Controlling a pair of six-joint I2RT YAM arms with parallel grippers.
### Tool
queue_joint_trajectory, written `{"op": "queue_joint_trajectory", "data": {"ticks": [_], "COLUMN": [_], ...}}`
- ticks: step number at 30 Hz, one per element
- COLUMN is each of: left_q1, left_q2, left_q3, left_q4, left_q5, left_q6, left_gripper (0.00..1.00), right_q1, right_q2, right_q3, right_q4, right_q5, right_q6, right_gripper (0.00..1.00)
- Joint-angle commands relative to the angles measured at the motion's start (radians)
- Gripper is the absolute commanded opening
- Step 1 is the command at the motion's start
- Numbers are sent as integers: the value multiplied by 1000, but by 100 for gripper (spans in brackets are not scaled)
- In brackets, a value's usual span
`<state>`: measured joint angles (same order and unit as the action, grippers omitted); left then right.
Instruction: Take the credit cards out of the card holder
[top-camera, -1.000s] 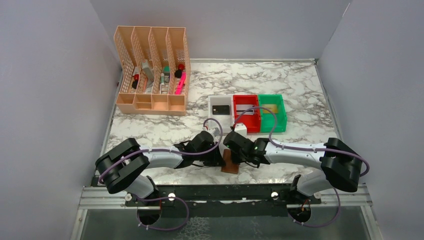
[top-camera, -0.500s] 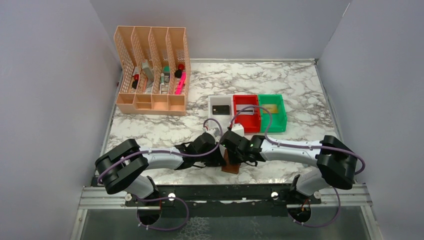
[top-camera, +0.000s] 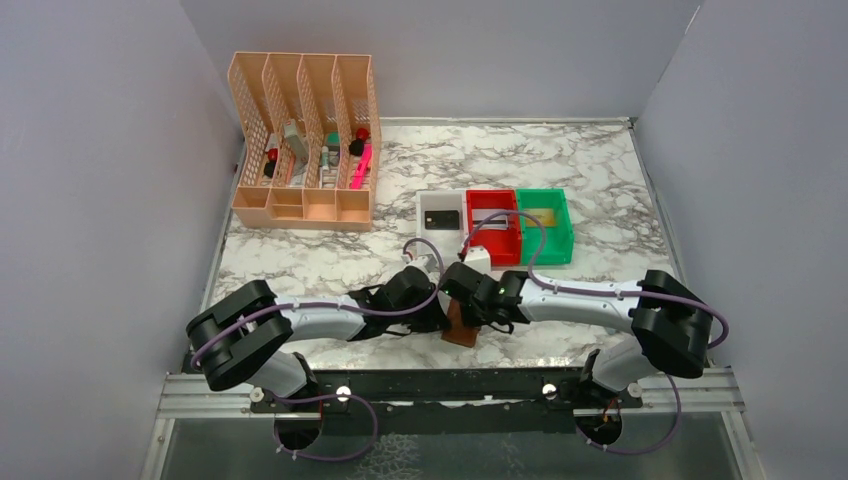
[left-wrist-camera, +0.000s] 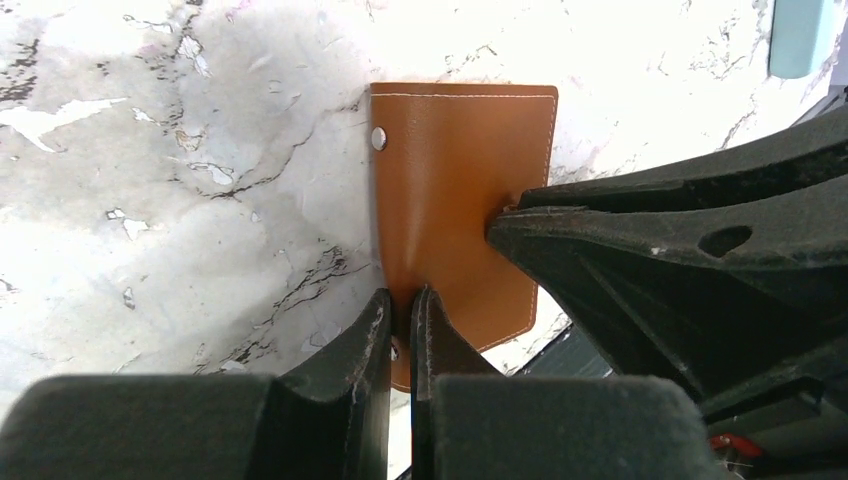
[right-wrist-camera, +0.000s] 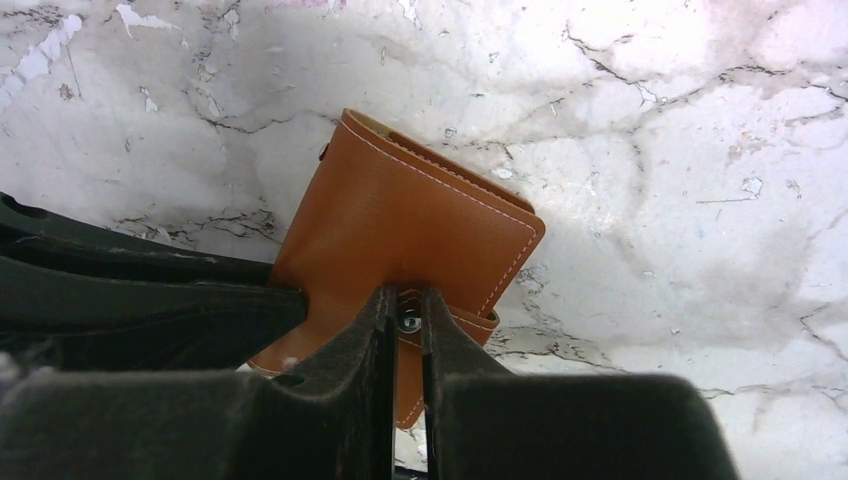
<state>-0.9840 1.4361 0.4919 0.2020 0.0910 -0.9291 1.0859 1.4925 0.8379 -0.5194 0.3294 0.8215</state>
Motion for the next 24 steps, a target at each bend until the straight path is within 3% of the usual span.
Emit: {"op": "queue_joint_trajectory", "data": {"ticks": [1, 3, 10, 16, 24], "left_q1": [5, 5, 4, 5, 4], "left_q2": [-18, -23, -60, -81, -121], "left_q3": [-31, -34, -56, -66, -87], "left_q4": [-93, -104, -135, -124, -87], "left_q5": [-122, -133, -182, -181, -157], "left_q6": [14, 9, -14, -13, -20], "left_gripper": [0, 0, 0, 0, 0], "right_q1": [8, 6, 5, 6, 5], "right_q2": [18, -7, -142, -150, -163], "right_q3": [-36, -40, -99, -112, -95], "right_q4": [-78, -78, -18, -54, 154], "right_q5": [61, 62, 36, 40, -119], "right_q6": [16, 19, 12, 41, 71], "right_gripper": [7, 1, 1, 1, 32]}}
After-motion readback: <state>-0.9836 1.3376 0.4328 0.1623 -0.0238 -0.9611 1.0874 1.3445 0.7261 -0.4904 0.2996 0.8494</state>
